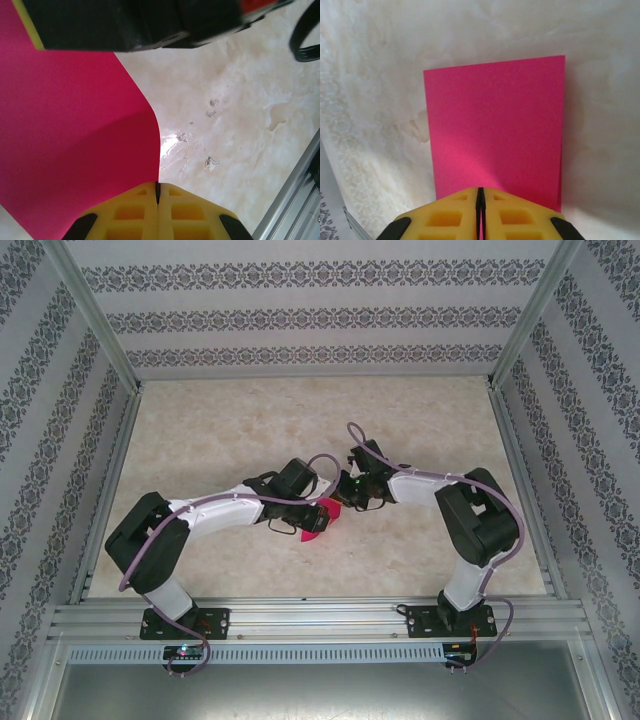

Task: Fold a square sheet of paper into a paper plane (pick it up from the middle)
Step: Third fold the triangle at the center of the table.

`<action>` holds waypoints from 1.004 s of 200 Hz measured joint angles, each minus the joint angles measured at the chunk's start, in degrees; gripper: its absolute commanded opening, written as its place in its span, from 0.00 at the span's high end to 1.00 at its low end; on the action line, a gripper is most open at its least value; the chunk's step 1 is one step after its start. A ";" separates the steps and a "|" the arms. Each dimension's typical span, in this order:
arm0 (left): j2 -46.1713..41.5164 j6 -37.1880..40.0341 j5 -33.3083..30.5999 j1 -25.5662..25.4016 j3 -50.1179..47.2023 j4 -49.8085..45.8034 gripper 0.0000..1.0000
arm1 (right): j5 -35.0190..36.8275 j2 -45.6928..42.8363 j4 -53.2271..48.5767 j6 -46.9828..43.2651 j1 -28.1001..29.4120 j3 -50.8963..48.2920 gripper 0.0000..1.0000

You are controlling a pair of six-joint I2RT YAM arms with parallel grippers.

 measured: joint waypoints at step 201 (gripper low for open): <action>6.45 -1.07 1.55 5.07 2.64 -1.27 0.99 | 3.76 4.92 -13.90 -15.96 0.11 7.89 0.90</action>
